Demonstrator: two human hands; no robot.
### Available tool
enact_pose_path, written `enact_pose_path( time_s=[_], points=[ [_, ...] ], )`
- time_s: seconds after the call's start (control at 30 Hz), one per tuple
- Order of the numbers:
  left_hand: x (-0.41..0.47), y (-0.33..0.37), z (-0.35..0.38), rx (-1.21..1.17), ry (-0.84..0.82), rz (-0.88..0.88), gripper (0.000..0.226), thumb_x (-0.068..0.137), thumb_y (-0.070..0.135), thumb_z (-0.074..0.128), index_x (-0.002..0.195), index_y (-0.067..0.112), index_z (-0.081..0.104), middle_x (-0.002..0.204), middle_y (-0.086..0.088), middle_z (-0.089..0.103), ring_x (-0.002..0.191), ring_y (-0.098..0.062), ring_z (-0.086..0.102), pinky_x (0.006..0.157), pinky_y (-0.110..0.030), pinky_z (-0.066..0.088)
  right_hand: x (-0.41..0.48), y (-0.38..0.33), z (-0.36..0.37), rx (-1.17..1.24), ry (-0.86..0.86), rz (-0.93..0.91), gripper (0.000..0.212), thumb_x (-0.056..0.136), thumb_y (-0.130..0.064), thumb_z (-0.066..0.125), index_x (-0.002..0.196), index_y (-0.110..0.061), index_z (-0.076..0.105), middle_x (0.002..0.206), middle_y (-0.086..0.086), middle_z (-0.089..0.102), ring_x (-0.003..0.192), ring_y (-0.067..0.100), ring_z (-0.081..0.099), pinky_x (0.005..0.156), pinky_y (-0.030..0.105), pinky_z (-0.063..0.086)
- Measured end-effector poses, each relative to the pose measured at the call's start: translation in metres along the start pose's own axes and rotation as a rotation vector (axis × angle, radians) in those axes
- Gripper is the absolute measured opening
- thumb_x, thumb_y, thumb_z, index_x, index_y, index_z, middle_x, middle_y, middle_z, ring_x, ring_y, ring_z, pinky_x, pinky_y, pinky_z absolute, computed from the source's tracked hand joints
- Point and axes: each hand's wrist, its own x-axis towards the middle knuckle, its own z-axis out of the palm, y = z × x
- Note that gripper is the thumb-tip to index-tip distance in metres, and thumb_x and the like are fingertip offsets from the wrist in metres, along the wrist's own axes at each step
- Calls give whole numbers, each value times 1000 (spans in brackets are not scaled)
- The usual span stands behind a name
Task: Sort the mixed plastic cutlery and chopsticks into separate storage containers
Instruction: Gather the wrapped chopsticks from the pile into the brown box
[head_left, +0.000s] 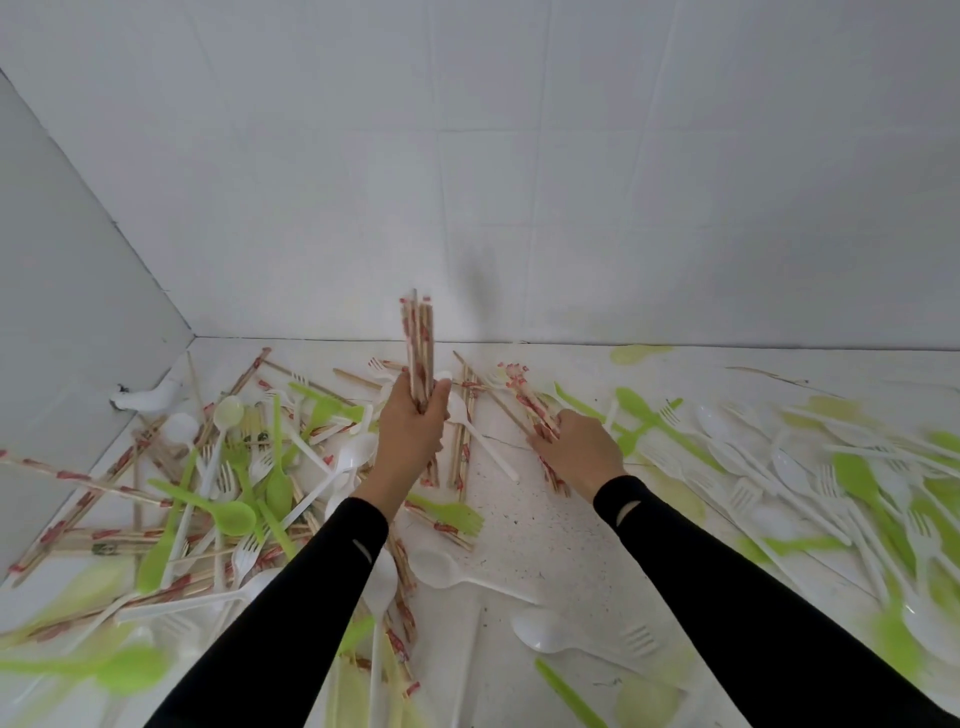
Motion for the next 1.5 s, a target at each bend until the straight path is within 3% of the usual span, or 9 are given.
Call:
enact_pose_path(
  time_s=[0.37, 0.53, 0.7, 0.83, 0.97, 1.1, 1.27, 1.4, 1.5],
  points=[
    [0, -26, 12, 498, -271, -99, 20, 83, 24, 71, 92, 13, 58, 78, 7, 53, 79, -16, 55, 58, -22, 39, 20, -33, 11, -197, -37, 28, 22, 95, -31, 53, 96, -11, 48, 96, 5, 56, 77, 23, 52, 64, 29, 38],
    [-2, -21, 21, 576, -258, -185, 30, 83, 21, 69, 101, 6, 50, 83, 0, 49, 81, -22, 53, 60, -28, 39, 26, -40, 22, -110, -45, 90, 33, 96, -15, 49, 127, -2, 48, 127, 11, 54, 104, 27, 61, 72, 29, 38],
    [-2, -14, 19, 628, -371, -206, 25, 86, 29, 66, 94, 10, 51, 78, 1, 50, 67, -12, 50, 51, -21, 37, 20, -31, 17, -175, -51, 58, 20, 93, -12, 50, 112, -6, 52, 108, 8, 62, 94, 26, 62, 69, 29, 39],
    [-3, -4, 14, 118, -528, -562, 37, 82, 33, 65, 100, 2, 62, 83, -5, 64, 57, -15, 53, 53, -21, 44, 10, -17, 0, -245, -105, 40, 14, 92, -20, 54, 81, -13, 49, 85, 1, 56, 76, 23, 54, 63, 25, 39],
    [-19, 11, 11, -771, -539, -928, 9, 92, 9, 53, 85, 5, 57, 67, -2, 58, 51, -6, 48, 32, -12, 38, 2, 0, -7, -53, -172, 96, 26, 95, -39, 52, 88, -14, 54, 73, -4, 51, 74, 21, 55, 56, 25, 39],
    [-40, 15, -2, -1178, -639, -1107, 25, 84, 23, 71, 74, 5, 57, 53, 1, 55, 41, -10, 57, 30, -15, 40, -8, 5, -12, -28, -101, 89, 26, 93, -42, 53, 94, -16, 51, 80, -3, 53, 80, 21, 55, 55, 25, 37],
    [-71, 36, -26, -1013, -638, -999, 23, 83, 18, 62, 67, 1, 64, 54, -2, 61, 40, -9, 60, 36, -21, 49, -18, -3, 2, -163, -5, 29, 21, 95, -32, 48, 103, -17, 61, 99, 1, 64, 97, 25, 64, 70, 27, 41],
    [-86, 43, -47, -722, -673, -883, 22, 79, 0, 62, 98, -10, 69, 101, -17, 71, 79, -19, 74, 74, -26, 60, -25, -4, 10, -310, 83, -28, 25, 99, -17, 41, 109, -18, 64, 106, 1, 66, 100, 24, 65, 69, 27, 39],
    [-96, 47, -59, -655, -676, -883, 21, 82, -5, 58, 99, -10, 70, 104, -17, 71, 79, -20, 74, 66, -28, 61, -27, -3, 6, -287, 65, 0, 20, 96, -16, 46, 106, -16, 63, 97, 1, 63, 95, 24, 64, 67, 27, 39]
  ],
)
